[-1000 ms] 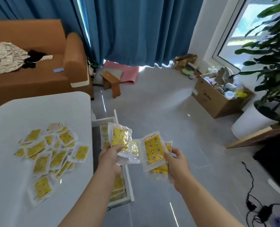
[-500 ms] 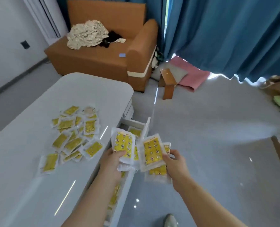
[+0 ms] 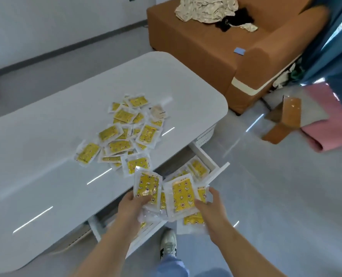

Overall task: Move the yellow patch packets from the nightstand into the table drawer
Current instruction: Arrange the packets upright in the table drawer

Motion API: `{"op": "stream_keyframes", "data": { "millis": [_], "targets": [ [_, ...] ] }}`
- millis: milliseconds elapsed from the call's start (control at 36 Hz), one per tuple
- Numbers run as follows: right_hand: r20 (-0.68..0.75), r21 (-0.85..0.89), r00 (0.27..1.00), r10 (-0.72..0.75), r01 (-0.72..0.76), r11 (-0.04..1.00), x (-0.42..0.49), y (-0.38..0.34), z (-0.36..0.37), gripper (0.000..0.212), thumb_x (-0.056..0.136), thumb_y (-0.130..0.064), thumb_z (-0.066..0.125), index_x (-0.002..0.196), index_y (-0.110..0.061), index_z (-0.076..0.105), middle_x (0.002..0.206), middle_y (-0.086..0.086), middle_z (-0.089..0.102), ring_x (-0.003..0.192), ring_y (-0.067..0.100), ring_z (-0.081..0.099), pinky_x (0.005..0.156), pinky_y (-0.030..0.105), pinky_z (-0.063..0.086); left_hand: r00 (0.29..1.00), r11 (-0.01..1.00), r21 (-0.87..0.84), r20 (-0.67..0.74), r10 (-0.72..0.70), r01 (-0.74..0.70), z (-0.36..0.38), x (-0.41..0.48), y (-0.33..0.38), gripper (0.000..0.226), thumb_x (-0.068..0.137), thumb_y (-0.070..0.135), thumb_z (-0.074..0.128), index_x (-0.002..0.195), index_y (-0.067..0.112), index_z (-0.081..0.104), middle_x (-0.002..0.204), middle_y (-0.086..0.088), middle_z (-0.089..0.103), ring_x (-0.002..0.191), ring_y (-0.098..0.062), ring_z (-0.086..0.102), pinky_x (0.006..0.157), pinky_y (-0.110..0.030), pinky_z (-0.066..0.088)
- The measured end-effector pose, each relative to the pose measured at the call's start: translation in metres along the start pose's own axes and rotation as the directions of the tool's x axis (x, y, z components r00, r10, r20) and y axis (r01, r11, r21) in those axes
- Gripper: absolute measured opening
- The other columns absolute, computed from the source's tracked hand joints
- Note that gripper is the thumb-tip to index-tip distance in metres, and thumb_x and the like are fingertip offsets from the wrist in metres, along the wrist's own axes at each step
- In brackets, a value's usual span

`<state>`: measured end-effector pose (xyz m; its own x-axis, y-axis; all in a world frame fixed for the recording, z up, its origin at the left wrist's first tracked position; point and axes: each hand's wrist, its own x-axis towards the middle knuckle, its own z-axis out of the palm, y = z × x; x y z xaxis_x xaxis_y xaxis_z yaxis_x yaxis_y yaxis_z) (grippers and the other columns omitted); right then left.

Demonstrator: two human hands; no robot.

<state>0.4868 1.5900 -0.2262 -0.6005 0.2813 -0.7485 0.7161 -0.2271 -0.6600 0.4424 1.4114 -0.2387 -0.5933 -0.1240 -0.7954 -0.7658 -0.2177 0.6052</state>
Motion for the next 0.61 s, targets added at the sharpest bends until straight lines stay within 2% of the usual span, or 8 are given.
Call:
{"op": "stream_keyframes", "data": {
  "millis": [83,167,222,333,389,444,528,611],
  "targets": [
    [0.030,-0.065,0.999,0.031,-0.029,0.997,0.030,-0.001,0.001,0.058,0.090,-0.001,0.054,0.138,-0.024,0.030,0.099,0.010,0.063,0.083,0.022,0.062,0.059,0.028,0.048,0.995,0.999,-0.016,-0.086,-0.047,0.046,0.004,0.020,-0.009,0.032,0.077,-0.006,0.066,0.105,0.008,0.058,0.091,-0.013,0.066,0.083,-0.033,0.064,0.074,-0.042,0.052],
    [0.076,-0.137,0.995,0.066,-0.055,0.989,0.063,0.002,0.000,0.061,0.091,-0.001,0.054,0.141,-0.023,0.028,0.114,0.014,0.061,0.092,0.026,0.062,0.063,0.029,0.049,0.988,0.996,-0.034,-0.125,-0.091,0.088,0.007,0.042,-0.023,0.024,0.080,-0.004,0.064,0.097,0.012,0.060,0.089,-0.013,0.066,0.082,-0.031,0.063,0.069,-0.040,0.051],
    [0.103,-0.169,0.993,0.064,-0.046,0.985,0.083,0.005,0.000,0.060,0.091,0.001,0.053,0.141,-0.022,0.029,0.113,0.014,0.060,0.089,0.024,0.061,0.062,0.028,0.048,0.980,0.993,-0.071,-0.165,-0.110,0.100,0.005,0.054,-0.036,0.019,0.083,-0.005,0.061,0.092,0.011,0.059,0.086,-0.012,0.065,0.076,-0.027,0.059,0.063,-0.033,0.045],
    [0.161,-0.211,0.980,0.118,-0.082,0.974,0.134,0.014,-0.001,0.063,0.090,0.002,0.053,0.143,-0.019,0.027,0.122,0.016,0.056,0.100,0.030,0.059,0.075,0.036,0.050,0.964,0.980,-0.159,-0.214,-0.156,0.123,0.004,0.083,-0.069,0.021,0.083,-0.003,0.062,0.104,0.003,0.059,0.098,-0.015,0.066,0.082,-0.028,0.060,0.066,-0.033,0.042],
    [0.188,-0.246,0.973,0.132,-0.084,0.966,0.158,0.022,-0.003,0.060,0.090,0.002,0.054,0.142,-0.018,0.029,0.121,0.014,0.056,0.101,0.030,0.058,0.079,0.038,0.051,0.945,0.968,-0.211,-0.265,-0.190,0.135,0.004,0.096,-0.086,0.017,0.084,0.000,0.062,0.101,0.004,0.059,0.090,-0.012,0.063,0.075,-0.024,0.054,0.064,-0.031,0.037],
    [0.221,-0.271,0.968,0.121,-0.058,0.961,0.178,0.026,-0.006,0.059,0.090,0.001,0.055,0.141,-0.018,0.031,0.122,0.012,0.056,0.106,0.030,0.058,0.091,0.043,0.049,0.929,0.953,-0.269,-0.298,-0.220,0.140,0.005,0.105,-0.098,0.010,0.086,0.003,0.062,0.095,0.004,0.059,0.083,-0.010,0.061,0.073,-0.022,0.052,0.070,-0.031,0.037],
    [0.282,-0.299,0.956,0.086,0.002,0.954,0.210,0.030,-0.002,0.053,0.090,0.000,0.055,0.134,-0.024,0.036,0.117,0.006,0.056,0.111,0.028,0.056,0.101,0.046,0.044,0.922,0.943,-0.306,-0.314,-0.227,0.129,0.004,0.124,-0.112,0.004,0.088,0.007,0.061,0.089,0.009,0.057,0.072,-0.007,0.068,0.074,-0.019,0.055,0.065,-0.027,0.039],
    [0.311,-0.325,0.947,0.085,0.022,0.945,0.243,0.037,0.005,0.063,0.090,-0.003,0.056,0.144,-0.019,0.029,0.130,0.007,0.050,0.118,0.031,0.053,0.103,0.049,0.042,0.925,0.946,-0.310,-0.323,-0.201,0.097,0.004,0.146,-0.126,0.007,0.087,0.009,0.063,0.092,0.010,0.058,0.071,-0.006,0.072,0.079,-0.020,0.059,0.076,-0.029,0.044]
  ]
}}
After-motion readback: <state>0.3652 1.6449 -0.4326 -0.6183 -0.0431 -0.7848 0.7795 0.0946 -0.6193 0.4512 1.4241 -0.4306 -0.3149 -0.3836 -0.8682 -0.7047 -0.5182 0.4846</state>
